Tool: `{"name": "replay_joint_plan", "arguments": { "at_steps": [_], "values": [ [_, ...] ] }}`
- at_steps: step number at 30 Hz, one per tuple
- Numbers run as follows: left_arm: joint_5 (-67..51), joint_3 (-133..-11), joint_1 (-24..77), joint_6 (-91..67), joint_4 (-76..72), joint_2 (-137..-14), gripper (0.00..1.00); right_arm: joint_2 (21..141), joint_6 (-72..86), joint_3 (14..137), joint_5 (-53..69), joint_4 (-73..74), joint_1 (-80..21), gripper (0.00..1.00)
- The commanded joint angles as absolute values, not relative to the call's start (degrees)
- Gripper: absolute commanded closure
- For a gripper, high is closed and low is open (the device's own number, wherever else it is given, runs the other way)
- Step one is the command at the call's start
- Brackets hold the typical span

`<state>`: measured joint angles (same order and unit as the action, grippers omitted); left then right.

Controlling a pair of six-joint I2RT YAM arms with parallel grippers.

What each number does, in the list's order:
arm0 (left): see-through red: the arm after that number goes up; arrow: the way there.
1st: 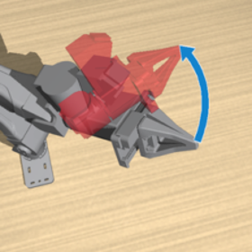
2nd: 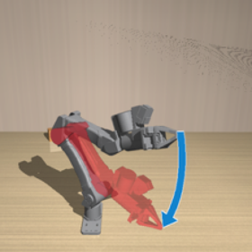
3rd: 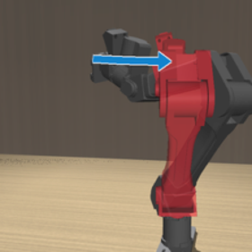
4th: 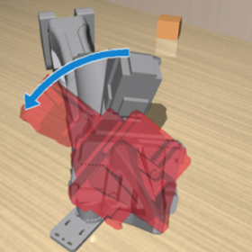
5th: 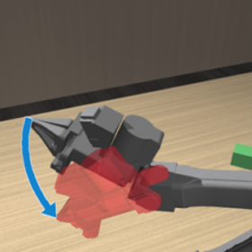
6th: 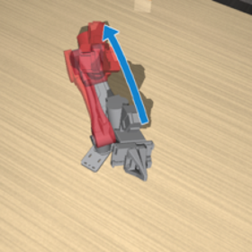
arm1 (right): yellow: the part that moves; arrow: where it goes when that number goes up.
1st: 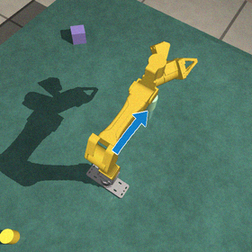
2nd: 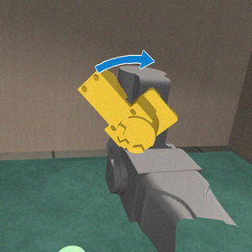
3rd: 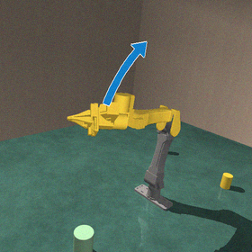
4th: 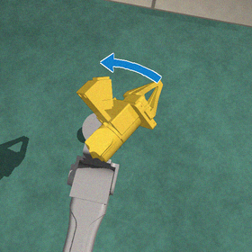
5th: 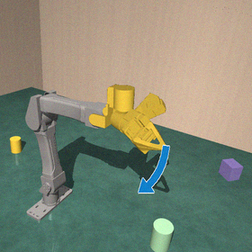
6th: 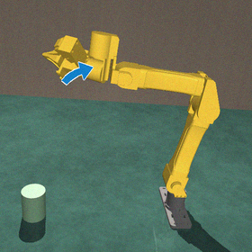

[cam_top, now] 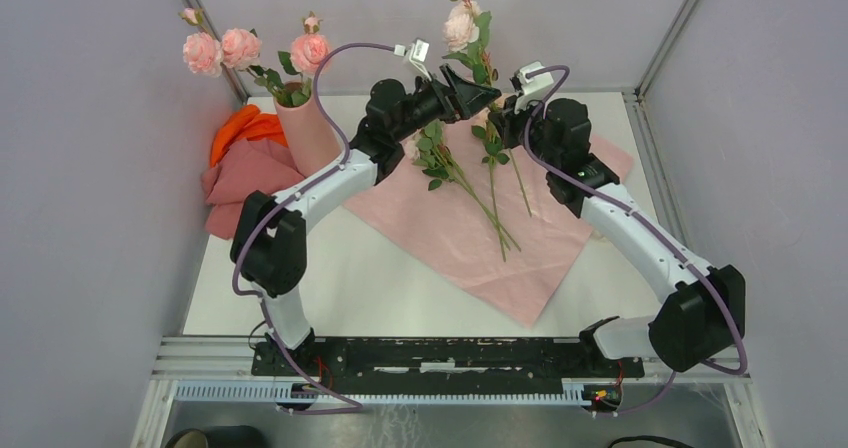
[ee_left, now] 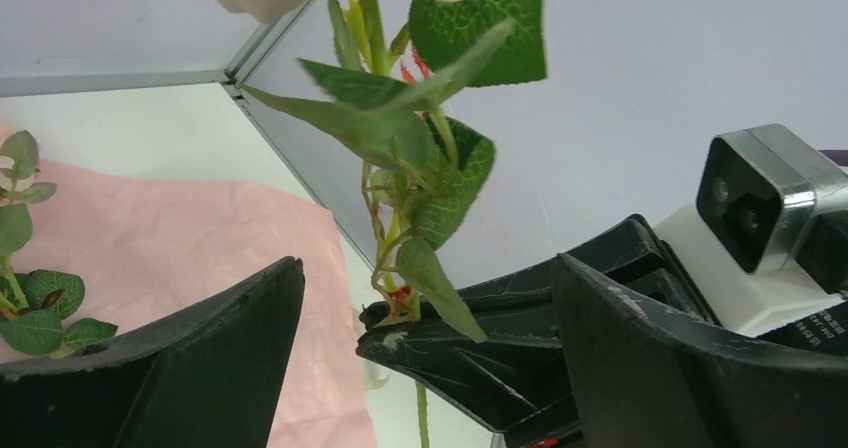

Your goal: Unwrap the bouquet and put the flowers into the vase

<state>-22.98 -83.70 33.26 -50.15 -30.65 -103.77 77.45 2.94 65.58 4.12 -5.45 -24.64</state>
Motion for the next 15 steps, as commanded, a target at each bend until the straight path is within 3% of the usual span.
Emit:
{"name": "replay_joint_plan", "arguments": {
  "at_steps": [1, 6, 15],
  "values": [
    [-23.3, -84.2, 33.6, -52.8, -33.9, -104.9, 0.02, 74.6, 4.4, 66.3, 7.6, -7.5, -24.6, 1.00],
    [-23.8, -84.8, 34.3, -53.3, -34.0, -106.0, 0.09, 74.2, 4.2, 66.3, 6.7, -7.4, -24.7, 1.00],
    [-23.7, -85.5, 34.8, -52.9, -34.1, -107.0, 0.49, 73.6, 4.5, 65.2, 7.8, -7.8, -24.7, 1.00]
  ]
}}
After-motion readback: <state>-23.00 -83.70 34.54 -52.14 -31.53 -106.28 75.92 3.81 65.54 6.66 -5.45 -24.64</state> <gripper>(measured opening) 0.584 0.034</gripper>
